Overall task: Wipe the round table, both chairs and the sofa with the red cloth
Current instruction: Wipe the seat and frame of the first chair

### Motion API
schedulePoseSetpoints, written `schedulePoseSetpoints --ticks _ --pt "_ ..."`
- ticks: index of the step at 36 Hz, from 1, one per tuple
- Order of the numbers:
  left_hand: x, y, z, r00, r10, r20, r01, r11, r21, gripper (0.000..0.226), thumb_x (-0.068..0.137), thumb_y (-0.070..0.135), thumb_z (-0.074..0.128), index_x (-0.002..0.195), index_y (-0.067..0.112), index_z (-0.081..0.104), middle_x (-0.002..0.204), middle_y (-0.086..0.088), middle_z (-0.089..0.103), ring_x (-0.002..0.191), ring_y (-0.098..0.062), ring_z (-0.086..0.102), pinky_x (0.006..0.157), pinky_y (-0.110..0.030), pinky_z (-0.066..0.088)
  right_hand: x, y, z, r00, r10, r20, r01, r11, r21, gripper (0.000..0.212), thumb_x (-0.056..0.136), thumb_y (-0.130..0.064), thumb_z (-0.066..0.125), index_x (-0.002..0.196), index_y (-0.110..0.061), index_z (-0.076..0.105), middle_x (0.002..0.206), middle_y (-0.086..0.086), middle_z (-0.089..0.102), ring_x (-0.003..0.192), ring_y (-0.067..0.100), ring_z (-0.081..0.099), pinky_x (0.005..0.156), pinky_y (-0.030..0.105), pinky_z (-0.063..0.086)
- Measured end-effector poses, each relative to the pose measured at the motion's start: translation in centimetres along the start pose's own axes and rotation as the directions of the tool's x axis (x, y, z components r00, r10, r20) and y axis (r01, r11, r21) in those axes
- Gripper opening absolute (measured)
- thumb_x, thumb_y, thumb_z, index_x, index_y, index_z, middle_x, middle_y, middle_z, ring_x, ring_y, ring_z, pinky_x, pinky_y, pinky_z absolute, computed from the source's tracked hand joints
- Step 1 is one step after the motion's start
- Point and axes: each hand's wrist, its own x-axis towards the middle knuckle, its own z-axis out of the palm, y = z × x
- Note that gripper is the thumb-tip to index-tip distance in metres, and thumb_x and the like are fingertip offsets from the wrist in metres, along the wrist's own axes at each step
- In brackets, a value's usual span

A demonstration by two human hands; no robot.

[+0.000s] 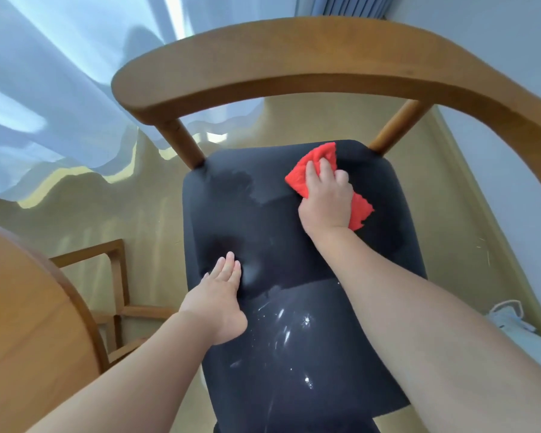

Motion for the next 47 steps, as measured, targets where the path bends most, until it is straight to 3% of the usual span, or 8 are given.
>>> schedulePoseSetpoints --ticks 5,10,17,24,30,36,43,47 --pt "0.2 0.0 0.1 1.000 -0.006 0.002 0.006 1.000 -0.020 0.088 0.077 0.020 0.038 0.150 0.020 -0.011 0.153 0.010 -0.027 0.143 -0.011 -0.015 0.118 -0.031 0.013 -0.5 -5.7 1.2 0.972 -0.233 -0.009 0.233 0.972 -0.030 0.054 0.062 -0.007 0.063 0.116 -0.007 0.068 0.122 0.015 0.064 0.077 0.034 0.057 0.060 0.034 0.044" --pt "0.3 0.3 -0.1 1.000 0.003 0.013 -0.003 1.000 0.003 0.090 0.076 0.019 0.041 0.150 0.016 -0.011 0.153 0.005 -0.027 0.142 -0.010 -0.019 0.118 -0.029 0.002 -0.6 -8.9 1.8 0.923 -0.382 0.039 0.384 0.922 -0.045 0.058 0.076 -0.012 0.029 0.120 -0.011 0.066 0.124 0.012 0.063 0.084 0.030 0.056 0.064 0.035 0.043" --pt "0.4 0.4 -0.3 1.000 -0.017 0.016 0.017 1.000 -0.007 0.087 0.077 0.017 0.038 0.151 0.018 -0.008 0.154 0.007 -0.024 0.143 -0.009 -0.015 0.118 -0.029 0.007 1.2 -5.9 1.8 0.845 -0.533 -0.043 0.527 0.844 -0.100 0.058 0.076 -0.011 0.028 0.115 -0.014 0.070 0.118 0.008 0.067 0.078 0.032 0.059 0.062 0.035 0.045" --pt "0.5 0.2 -0.1 1.000 -0.019 -0.003 0.019 1.000 0.010 0.086 0.077 0.016 0.037 0.151 0.017 -0.008 0.155 0.007 -0.023 0.144 -0.010 -0.013 0.118 -0.031 0.008 4.5 0.9 -1.0 0.958 -0.257 0.126 0.269 0.959 -0.092 0.056 0.081 -0.007 0.049 0.136 -0.017 0.053 0.140 0.004 0.050 0.099 0.037 0.049 0.076 0.041 0.037" --pt "0.4 0.3 0.0 1.000 -0.013 -0.005 0.013 1.000 0.018 0.086 0.077 0.017 0.037 0.151 0.016 -0.008 0.155 0.006 -0.023 0.144 -0.010 -0.013 0.118 -0.031 0.008 5.1 6.8 -2.9 0.993 0.033 0.113 -0.019 0.992 -0.123 0.056 0.085 -0.010 0.052 0.141 -0.015 0.048 0.140 0.007 0.047 0.105 0.039 0.046 0.085 0.045 0.041" --pt "0.3 0.6 0.0 1.000 -0.014 0.000 0.014 1.000 0.025 0.086 0.078 0.017 0.038 0.150 0.014 -0.010 0.155 0.003 -0.024 0.144 -0.012 -0.015 0.118 -0.032 0.005 4.8 9.9 -3.5 0.983 0.019 0.183 0.018 0.979 -0.201 0.053 0.086 -0.011 0.058 0.138 -0.014 0.049 0.139 0.008 0.046 0.109 0.038 0.044 0.087 0.045 0.043" --pt "0.1 0.8 0.0 1.000 -0.004 0.006 0.003 0.999 0.054 0.086 0.080 0.019 0.038 0.150 0.010 -0.011 0.155 -0.001 -0.024 0.143 -0.014 -0.017 0.118 -0.033 0.002 5.8 6.3 -2.3 0.993 0.046 0.111 -0.044 0.999 -0.022 0.056 0.086 -0.009 0.049 0.141 -0.016 0.047 0.145 0.006 0.045 0.119 0.036 0.040 0.103 0.046 0.034" --pt "0.1 0.7 0.0 1.000 0.007 0.003 -0.007 1.000 0.027 0.087 0.079 0.019 0.039 0.150 0.011 -0.010 0.155 0.000 -0.024 0.143 -0.013 -0.017 0.118 -0.032 0.002 6.3 2.7 -1.6 0.997 -0.041 0.071 0.041 0.999 -0.001 0.048 0.081 -0.005 0.046 0.128 -0.010 0.057 0.130 0.008 0.057 0.117 0.035 0.044 0.097 0.043 0.036"
